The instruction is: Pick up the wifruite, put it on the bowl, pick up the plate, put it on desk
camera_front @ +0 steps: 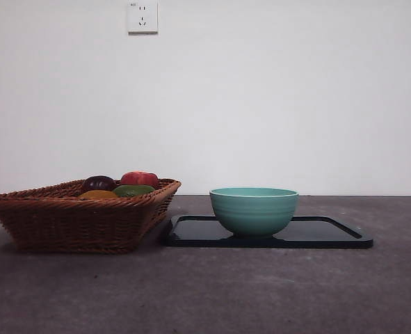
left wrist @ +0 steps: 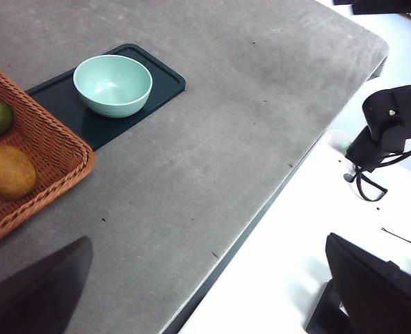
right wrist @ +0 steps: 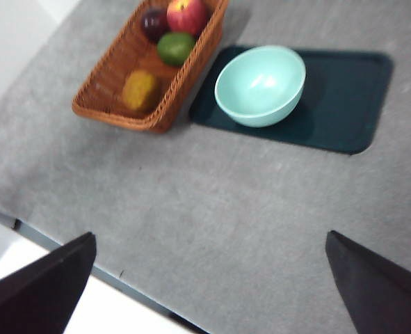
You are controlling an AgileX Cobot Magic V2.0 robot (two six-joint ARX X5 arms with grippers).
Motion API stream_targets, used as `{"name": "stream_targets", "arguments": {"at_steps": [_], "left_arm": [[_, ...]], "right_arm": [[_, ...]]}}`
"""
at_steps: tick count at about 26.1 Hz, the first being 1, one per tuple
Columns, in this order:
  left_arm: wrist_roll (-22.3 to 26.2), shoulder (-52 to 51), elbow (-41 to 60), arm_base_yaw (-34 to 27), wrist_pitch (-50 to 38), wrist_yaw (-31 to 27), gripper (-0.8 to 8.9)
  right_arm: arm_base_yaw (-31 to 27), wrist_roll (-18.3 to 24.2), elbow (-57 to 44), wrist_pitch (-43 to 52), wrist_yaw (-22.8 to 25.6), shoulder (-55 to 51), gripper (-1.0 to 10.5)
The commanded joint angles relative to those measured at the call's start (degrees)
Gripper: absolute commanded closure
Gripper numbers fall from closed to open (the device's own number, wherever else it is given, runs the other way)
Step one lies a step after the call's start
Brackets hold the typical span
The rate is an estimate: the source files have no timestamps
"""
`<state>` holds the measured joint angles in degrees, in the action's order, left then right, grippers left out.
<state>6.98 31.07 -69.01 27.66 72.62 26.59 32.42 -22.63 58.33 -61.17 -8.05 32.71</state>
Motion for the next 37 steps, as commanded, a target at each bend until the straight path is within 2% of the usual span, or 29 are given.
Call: {"name": "stream_targets", "arguments": {"at_steps": [1, 4, 9, 14, 18, 23, 31, 37], "left_arm": [[0.2, 0.2, -0.6, 0.5, -0.6, 0.3, 1.57], [0.2, 0.2, -0.6, 0.5, -0.6, 0.3, 1.57], [0.2, 0.2, -0.6, 0.5, -0.6, 0.3, 1.57], [0.2, 0.2, -0.6, 0.6, -0.6, 0.3, 1.57], [0.2, 0.2, -0.6, 0.6, -0.6, 0.3, 1.57], [0.3, 0.2, -0.6, 0.6, -0.5, 0.3, 1.57], [0.2, 0.2, -0.6, 0.8, -0.2, 0.3, 1.57], [0.2, 0.2, -0.6, 0.9, -0.2, 0.3, 1.57]], "right_arm": [[0.4, 1.1, 1.6, 1.4, -1.6, 7.0, 3.7], [0.4, 2.4, 3.8, 2.0, -3.1, 16.2, 3.7], [0.2, 5.3, 13.2, 2.0, -3.1, 36.6, 3.7], [-2.8, 5.6, 25.3, 1.8, -3.1, 54.9, 3.7], [-5.3, 7.7, 34.1, 0.7, -3.1, 66.4, 3.7], [-8.7, 8.5, 39.8, 0.1, -3.1, 75.4, 3.7], [-12.3, 8.7, 40.0, 4.0, -2.4, 83.8, 3.7], [-11.9, 8.1, 40.0, 5.9, -2.4, 88.1, 6.8]]}}
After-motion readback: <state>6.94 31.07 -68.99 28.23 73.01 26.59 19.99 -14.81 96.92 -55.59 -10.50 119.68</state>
